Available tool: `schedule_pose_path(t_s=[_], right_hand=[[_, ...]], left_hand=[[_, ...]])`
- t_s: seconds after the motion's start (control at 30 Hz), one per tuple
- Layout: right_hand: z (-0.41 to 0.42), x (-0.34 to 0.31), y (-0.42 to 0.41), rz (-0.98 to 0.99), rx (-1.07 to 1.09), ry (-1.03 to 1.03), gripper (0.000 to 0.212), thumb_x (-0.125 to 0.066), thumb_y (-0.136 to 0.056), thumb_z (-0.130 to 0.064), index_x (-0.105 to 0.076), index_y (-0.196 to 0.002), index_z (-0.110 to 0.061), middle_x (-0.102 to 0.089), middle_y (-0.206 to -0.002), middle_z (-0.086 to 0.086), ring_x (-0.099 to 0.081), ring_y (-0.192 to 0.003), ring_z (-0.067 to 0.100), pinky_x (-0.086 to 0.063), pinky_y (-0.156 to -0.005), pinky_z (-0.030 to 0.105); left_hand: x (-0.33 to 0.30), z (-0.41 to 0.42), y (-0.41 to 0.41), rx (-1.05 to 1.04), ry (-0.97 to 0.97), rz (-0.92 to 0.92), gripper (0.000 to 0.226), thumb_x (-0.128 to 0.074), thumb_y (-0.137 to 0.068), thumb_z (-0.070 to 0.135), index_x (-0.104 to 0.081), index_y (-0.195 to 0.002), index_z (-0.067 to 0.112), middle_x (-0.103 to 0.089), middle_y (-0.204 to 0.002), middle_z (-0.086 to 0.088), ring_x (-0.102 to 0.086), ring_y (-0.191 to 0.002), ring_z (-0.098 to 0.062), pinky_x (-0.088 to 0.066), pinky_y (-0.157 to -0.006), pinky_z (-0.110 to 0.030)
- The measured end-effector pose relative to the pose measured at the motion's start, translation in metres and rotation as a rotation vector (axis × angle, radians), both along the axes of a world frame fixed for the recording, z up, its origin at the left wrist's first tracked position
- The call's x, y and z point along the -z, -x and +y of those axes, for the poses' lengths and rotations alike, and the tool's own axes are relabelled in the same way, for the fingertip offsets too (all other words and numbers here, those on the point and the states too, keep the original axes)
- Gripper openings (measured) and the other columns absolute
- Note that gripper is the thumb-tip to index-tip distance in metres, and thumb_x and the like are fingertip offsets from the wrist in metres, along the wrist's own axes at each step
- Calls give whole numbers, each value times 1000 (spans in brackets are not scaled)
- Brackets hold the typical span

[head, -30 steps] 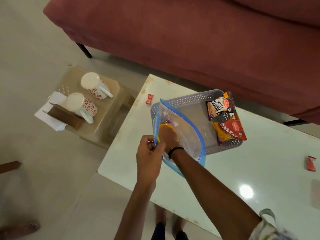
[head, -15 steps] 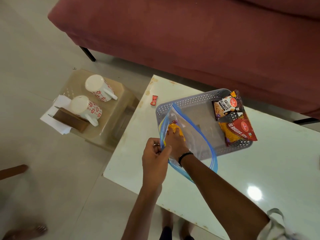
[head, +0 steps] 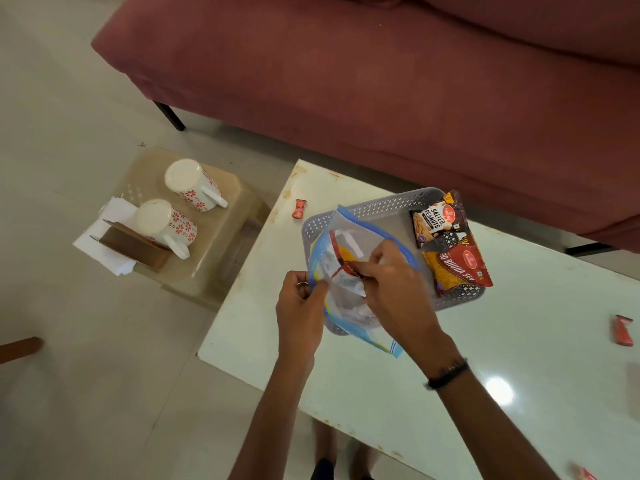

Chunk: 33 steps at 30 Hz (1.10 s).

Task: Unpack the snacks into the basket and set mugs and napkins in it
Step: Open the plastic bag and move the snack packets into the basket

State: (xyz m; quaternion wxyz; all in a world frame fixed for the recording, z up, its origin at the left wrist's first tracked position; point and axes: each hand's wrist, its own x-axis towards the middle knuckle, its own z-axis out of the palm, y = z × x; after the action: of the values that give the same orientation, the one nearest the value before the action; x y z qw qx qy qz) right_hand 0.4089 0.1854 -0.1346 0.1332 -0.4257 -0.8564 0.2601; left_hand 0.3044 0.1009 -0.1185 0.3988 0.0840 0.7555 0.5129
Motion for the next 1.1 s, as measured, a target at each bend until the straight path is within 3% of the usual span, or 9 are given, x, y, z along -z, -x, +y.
schedule_pose_path(t_s=[0.07,0.17,0.27,0.47,0.6,0.73,0.87,1.0,1.1], right_hand=[[-5,-25,-14,193,-17,102,27,-54,-91,-11,-71,-108,-21,-58,-110,4,-63,-84,22,-54,-67,29],[-11,-39,-30,357,-113,177,30,-49,-89,-5,-72,-107,-15,-61,-123,1,-60,-110,12,-54,-87,25],[-13,-44,-38,455,-60,307,25,-47,-91,-3,-71,-93,-9,-62,-119,-1,-54,-117,7,-53,-84,19],[-10,-49,-34,524,149,199,9,-72,-82,-16,-69,-80,-7,-67,-101,-2,-61,-99,4,-52,-73,13],[-7,-60,-41,569,119,205,9,-76,-77,-7,-69,-82,-9,-68,-98,0,-63,-99,8,-52,-78,17],[4,-89,-56,579,5,259,12,-75,-77,-6,-70,-86,-14,-66,-104,-2,-63,-101,12,-55,-77,22],[28,-122,-71,601,-57,311,13,-76,-75,-3,-70,-83,-12,-67,-99,0,-65,-91,17,-56,-75,31],[59,-147,-94,527,-80,191,17,-76,-74,-6,-68,-86,-16,-68,-97,4,-67,-88,25,-57,-78,43],[90,-150,-116,313,-149,35,23,-74,-75,2,-68,-93,-12,-66,-99,2,-66,-88,21,-56,-78,31]], left_hand=[[-2,2,0,3,-7,-16,15,-62,-86,15,-50,-77,15,-51,-68,-6,-50,-64,-16,-47,-63,-28],[-9,4,-5,46,-41,-68,19,-63,-76,28,-54,-87,15,-59,-83,-12,-57,-79,-24,-53,-74,-44],[-16,5,-14,103,-124,-127,37,-53,-75,30,-55,-109,16,-65,-103,-12,-64,-98,-29,-54,-84,-47],[-19,11,-31,159,-225,-151,41,-50,-94,16,-44,-135,17,-61,-122,-8,-62,-110,-22,-57,-76,-21],[-22,13,-34,140,-260,-149,35,-54,-92,11,-50,-127,13,-64,-108,-6,-64,-96,-19,-56,-68,-18],[-17,15,-26,55,-240,-128,33,-59,-86,6,-54,-118,13,-65,-110,-12,-64,-97,-24,-56,-76,-38],[-11,23,-15,79,-120,24,14,-52,-87,-3,-58,-99,3,-58,-91,-14,-57,-77,-23,-53,-54,-21],[-10,23,-4,81,-75,35,17,-56,-88,3,-47,-77,13,-51,-76,-12,-54,-70,-22,-55,-59,-28],[-11,15,5,83,-67,82,23,-55,-88,3,-45,-72,14,-45,-64,-5,-48,-60,-15,-53,-51,-19]])
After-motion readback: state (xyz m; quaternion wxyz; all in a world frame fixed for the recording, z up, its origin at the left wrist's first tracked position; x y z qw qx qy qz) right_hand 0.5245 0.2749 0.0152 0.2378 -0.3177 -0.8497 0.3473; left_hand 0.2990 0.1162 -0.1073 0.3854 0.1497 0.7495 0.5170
